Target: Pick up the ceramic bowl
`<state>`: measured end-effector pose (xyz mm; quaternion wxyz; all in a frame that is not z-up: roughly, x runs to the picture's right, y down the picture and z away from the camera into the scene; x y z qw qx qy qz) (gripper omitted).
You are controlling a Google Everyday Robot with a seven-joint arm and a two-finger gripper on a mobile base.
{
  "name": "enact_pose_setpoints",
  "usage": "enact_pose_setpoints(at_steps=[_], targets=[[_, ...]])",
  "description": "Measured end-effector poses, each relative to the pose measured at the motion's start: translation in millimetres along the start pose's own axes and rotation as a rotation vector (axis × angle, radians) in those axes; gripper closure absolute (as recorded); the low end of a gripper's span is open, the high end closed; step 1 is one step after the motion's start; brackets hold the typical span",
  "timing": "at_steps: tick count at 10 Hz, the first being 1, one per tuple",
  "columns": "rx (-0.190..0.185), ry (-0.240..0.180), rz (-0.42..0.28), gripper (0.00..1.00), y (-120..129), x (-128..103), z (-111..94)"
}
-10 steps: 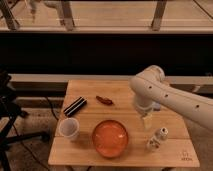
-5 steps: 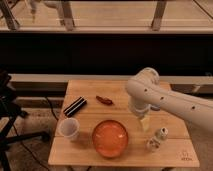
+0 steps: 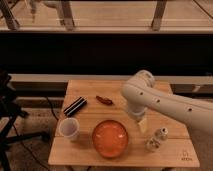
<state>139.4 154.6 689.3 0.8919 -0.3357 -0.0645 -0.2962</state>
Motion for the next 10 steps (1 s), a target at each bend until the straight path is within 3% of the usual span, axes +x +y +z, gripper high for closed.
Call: enact_pose_setpoints(at_steps=[10], targets=[[0.0,-0.038,-0.202,0.2,7.5,-28.4,5.9]])
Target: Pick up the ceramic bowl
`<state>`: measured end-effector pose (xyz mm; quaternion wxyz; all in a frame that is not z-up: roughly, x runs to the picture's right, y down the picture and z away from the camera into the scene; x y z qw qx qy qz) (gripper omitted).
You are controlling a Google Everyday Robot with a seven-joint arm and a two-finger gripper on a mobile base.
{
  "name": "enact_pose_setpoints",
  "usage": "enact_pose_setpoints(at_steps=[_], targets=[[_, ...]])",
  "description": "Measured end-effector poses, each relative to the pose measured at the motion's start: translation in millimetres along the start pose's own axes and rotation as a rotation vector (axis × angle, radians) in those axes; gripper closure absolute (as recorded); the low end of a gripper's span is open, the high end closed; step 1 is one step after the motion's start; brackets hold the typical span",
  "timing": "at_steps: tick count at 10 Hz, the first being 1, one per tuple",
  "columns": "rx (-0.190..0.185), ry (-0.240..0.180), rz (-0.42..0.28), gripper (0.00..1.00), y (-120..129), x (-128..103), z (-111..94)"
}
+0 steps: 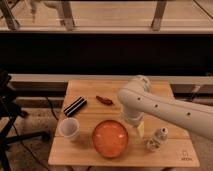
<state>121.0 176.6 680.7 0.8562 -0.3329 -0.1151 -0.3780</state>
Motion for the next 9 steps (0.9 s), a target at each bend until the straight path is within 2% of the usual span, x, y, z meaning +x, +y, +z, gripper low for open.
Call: enact_pose_setpoints(at_steps=[5,9], targets=[[0.007,-0.025,-0.106,0.2,4.5,-12.8,30.6],[0.024,-0.068,-0.128,0.2,3.1,-13.8,63.3]])
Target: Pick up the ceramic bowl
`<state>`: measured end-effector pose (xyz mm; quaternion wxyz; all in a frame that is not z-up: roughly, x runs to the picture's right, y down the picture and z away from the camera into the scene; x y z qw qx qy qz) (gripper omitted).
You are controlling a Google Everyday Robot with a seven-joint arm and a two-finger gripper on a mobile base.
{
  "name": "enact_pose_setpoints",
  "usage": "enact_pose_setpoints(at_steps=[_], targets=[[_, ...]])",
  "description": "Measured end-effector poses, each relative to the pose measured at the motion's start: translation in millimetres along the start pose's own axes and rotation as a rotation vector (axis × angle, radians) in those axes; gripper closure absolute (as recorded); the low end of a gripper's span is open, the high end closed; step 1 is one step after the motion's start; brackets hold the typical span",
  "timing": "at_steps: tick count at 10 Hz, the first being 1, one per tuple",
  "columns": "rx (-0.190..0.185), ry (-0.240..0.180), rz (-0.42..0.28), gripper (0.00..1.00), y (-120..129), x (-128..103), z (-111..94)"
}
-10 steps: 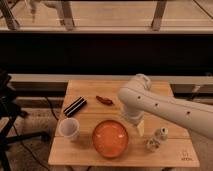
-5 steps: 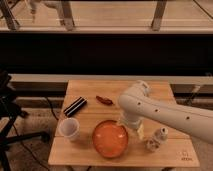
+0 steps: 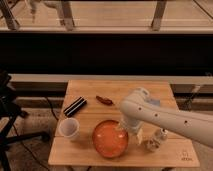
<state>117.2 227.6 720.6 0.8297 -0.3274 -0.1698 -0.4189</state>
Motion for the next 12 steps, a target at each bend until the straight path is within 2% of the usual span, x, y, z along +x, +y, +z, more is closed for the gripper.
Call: enact_pose_setpoints(at_steps=[3,6,10,12], targets=[[0.0,-0.023,-0.018,0.2,-4.1,-1.7,10.2],[0.006,-0.043,-0.005,0.2,-8.5,0.5,28.8],[0.013,-0.066,0.009,0.2,-13.0,2.8,36.3],[0.011,-0.08,0.02,0.2,-14.5,3.7,49.0]])
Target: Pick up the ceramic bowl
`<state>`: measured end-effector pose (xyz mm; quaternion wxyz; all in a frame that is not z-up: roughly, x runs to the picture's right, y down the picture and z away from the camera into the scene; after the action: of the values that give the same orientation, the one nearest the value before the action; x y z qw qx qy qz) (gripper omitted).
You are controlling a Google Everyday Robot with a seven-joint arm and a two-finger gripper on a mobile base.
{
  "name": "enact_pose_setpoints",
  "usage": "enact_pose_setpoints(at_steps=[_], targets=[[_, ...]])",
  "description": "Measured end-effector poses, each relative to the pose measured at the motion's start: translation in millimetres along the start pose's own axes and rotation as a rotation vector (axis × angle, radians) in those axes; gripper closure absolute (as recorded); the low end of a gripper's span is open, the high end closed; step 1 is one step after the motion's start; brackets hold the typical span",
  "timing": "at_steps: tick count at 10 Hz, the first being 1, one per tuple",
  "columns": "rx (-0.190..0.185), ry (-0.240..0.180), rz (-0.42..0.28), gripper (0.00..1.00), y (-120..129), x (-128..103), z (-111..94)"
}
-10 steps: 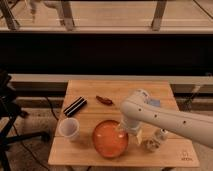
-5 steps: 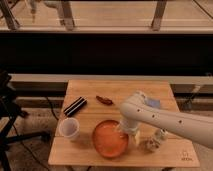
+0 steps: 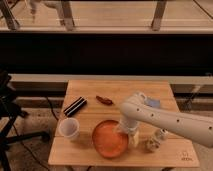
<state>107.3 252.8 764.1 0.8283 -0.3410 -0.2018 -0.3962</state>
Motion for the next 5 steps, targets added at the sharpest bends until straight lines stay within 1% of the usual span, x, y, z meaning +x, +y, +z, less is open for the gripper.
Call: enact_pose_setpoints(at_steps=[3,5], targets=[[0.004,-0.014,0.014,0.2,-1.0,2.2,4.3],[-0.001,-0.02,0.018,0.2,0.7,0.9,9.0]])
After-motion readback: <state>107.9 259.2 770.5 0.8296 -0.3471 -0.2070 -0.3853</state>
